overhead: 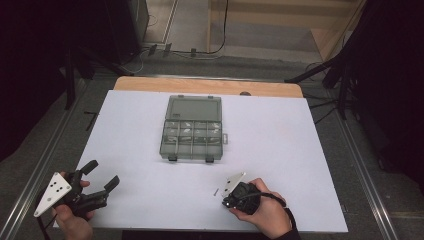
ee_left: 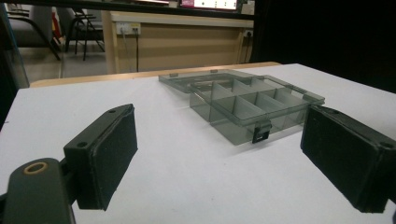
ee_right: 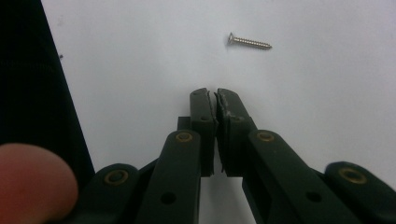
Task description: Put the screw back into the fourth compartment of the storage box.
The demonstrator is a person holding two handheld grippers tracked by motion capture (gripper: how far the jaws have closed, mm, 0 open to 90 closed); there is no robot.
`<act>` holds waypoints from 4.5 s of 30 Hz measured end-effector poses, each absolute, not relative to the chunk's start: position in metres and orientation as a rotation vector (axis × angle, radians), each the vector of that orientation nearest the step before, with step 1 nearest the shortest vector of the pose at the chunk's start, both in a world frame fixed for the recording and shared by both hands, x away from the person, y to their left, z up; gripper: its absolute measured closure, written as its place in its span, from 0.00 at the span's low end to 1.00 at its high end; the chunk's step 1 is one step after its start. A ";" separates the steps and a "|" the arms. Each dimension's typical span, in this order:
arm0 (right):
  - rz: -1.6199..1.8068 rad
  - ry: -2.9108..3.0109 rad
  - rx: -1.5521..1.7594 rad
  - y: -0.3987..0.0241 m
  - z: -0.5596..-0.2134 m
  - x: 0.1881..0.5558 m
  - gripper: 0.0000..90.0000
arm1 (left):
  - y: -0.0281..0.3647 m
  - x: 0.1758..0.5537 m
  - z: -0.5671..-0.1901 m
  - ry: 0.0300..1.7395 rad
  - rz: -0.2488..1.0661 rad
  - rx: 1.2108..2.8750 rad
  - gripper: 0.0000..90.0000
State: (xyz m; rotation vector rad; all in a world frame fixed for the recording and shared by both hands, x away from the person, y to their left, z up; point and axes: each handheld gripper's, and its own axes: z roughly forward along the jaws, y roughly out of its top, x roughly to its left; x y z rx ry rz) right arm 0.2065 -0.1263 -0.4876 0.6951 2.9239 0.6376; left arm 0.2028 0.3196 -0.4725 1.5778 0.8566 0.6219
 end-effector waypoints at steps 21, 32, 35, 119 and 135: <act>0.727 2.831 0.795 -0.137 -0.460 0.239 0.97 | 0.317 0.202 -0.473 0.856 0.621 1.579 0.12; 0.740 2.797 0.786 -0.131 -0.429 0.279 0.97 | 0.319 0.201 -0.472 0.855 0.628 1.571 0.12; 0.758 2.786 0.796 -0.130 -0.422 0.296 0.97 | 0.320 0.201 -0.472 0.855 0.631 1.565 0.12; 0.701 2.919 0.550 -0.103 -0.480 0.252 0.62 | 0.319 0.201 -0.473 0.853 0.636 1.578 0.12; 0.696 2.953 0.491 -0.102 -0.489 0.251 0.64 | 0.319 0.201 -0.473 0.853 0.634 1.579 0.12</act>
